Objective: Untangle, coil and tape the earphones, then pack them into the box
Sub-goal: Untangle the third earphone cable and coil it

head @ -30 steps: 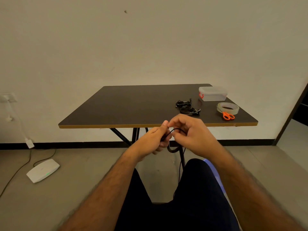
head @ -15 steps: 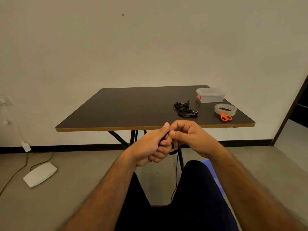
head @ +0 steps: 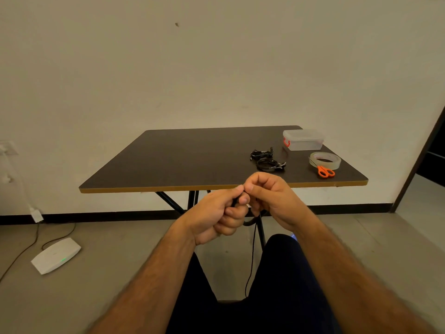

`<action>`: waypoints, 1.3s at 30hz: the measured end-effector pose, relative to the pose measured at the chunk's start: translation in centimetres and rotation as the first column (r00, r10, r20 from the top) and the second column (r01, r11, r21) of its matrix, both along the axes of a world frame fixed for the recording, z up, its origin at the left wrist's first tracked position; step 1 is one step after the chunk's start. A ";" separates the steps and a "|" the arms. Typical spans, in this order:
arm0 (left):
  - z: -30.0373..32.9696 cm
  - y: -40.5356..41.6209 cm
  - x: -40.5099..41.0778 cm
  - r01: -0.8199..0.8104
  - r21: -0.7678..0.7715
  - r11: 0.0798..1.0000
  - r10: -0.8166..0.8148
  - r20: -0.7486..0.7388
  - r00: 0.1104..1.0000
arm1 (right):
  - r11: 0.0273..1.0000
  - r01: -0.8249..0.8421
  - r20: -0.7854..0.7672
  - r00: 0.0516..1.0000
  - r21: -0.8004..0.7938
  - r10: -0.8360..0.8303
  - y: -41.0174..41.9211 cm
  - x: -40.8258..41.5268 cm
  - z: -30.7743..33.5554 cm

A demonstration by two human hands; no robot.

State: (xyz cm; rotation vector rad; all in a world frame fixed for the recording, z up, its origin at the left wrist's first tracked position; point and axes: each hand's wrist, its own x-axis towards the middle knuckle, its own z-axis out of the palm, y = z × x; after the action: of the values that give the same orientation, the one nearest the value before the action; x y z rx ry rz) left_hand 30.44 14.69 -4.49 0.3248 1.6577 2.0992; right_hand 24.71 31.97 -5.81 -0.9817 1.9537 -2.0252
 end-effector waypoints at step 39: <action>-1.1 -0.5 -2.9 -0.742 -0.311 0.593 0.345 -0.735 0.584 | 0.798 0.109 -0.242 0.969 0.593 0.048 -0.7 3.2 2.1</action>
State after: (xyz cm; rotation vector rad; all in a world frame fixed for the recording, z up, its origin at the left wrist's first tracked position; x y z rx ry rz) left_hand 27.54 14.17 -5.57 0.2781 3.1026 1.7659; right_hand 27.94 31.25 -3.70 -1.0599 2.5136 -1.1604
